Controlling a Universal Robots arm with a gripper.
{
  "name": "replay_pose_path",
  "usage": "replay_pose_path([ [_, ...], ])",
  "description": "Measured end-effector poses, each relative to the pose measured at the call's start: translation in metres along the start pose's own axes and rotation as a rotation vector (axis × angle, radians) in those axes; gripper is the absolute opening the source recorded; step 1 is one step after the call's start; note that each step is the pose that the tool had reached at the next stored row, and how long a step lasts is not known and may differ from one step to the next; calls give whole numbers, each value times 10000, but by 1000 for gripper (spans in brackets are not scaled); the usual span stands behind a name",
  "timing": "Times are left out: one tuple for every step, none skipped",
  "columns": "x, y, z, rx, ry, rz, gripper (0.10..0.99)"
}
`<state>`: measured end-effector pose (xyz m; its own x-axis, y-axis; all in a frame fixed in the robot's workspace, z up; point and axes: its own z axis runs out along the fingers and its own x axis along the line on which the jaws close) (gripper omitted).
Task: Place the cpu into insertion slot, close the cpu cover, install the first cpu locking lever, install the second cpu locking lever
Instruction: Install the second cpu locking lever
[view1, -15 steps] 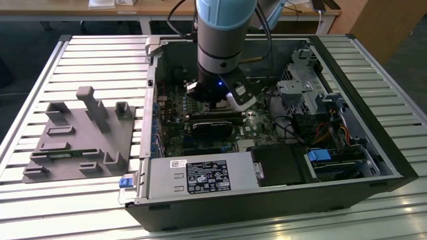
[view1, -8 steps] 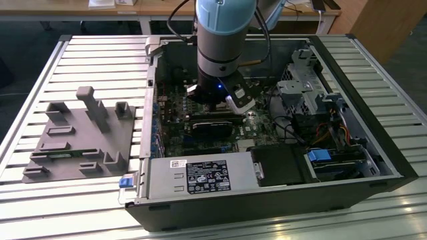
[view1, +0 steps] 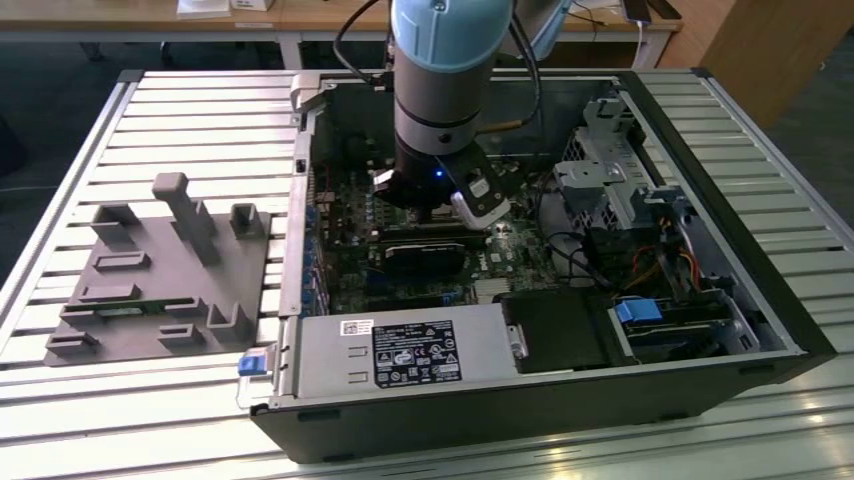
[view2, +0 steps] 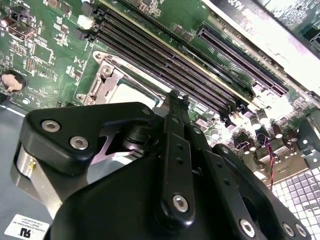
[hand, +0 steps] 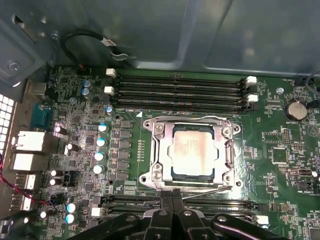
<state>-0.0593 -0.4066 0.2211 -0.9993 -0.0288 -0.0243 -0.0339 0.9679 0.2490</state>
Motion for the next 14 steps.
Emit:
replay_pose_path([
  [0,0,0,-1,0,0,106],
  [2,-1,1,-3,0,0,106],
  [6,-1,3,-5,-2,1,106],
  [10,-2,8,-6,-2,1,106],
  [15,-4,14,-4,-1,1,106],
  [19,-6,22,-4,-1,1,106],
  [21,-8,30,-4,0,1,106],
  [21,-10,37,-3,0,0,106],
  [21,-12,45,-3,0,0,106],
  [21,-13,51,-2,0,0,106],
  [22,-15,56,-4,0,1,106],
  [22,-16,59,-4,0,0,106],
  [22,-16,59,-5,1,1,106],
  [22,-17,61,-8,0,2,106],
])
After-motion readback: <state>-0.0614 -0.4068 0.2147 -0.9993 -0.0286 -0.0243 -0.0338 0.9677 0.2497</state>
